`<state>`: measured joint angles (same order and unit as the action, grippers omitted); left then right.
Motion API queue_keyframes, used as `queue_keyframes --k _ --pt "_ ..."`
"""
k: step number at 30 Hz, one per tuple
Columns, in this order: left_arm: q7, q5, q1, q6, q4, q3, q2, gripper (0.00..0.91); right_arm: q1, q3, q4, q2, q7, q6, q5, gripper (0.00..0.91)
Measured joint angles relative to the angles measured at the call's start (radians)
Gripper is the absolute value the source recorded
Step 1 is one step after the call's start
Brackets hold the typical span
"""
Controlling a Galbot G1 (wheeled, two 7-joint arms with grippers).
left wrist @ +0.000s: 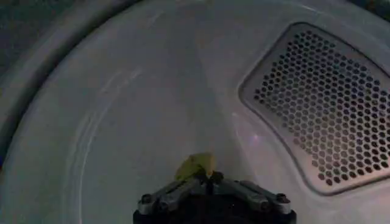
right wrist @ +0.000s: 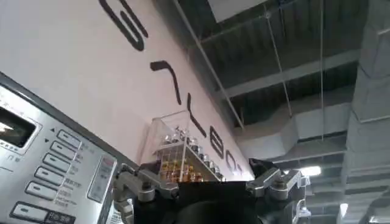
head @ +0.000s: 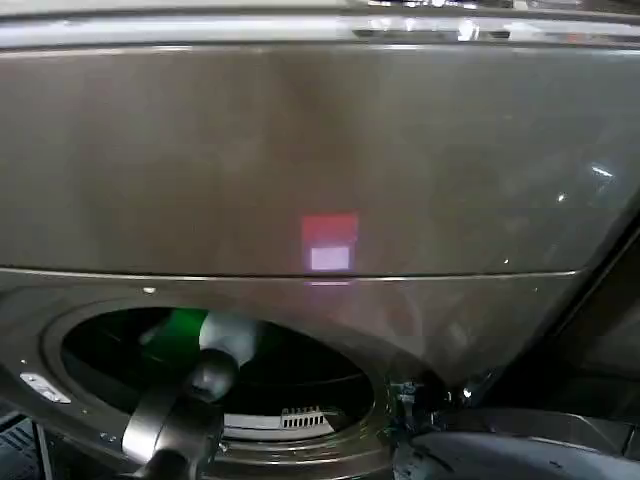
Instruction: Grasp the clothes from the dryer.
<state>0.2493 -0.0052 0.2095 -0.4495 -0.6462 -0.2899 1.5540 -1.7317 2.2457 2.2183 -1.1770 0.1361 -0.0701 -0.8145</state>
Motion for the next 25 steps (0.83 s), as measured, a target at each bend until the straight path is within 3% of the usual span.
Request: queue_keyframes --k 25 --pt "-0.005 0.007 0.006 0.0 0.012 0.014 0.009 0.0 0.002 0.013 0.007 0.009 -0.008 -0.022 0.007 0.907"
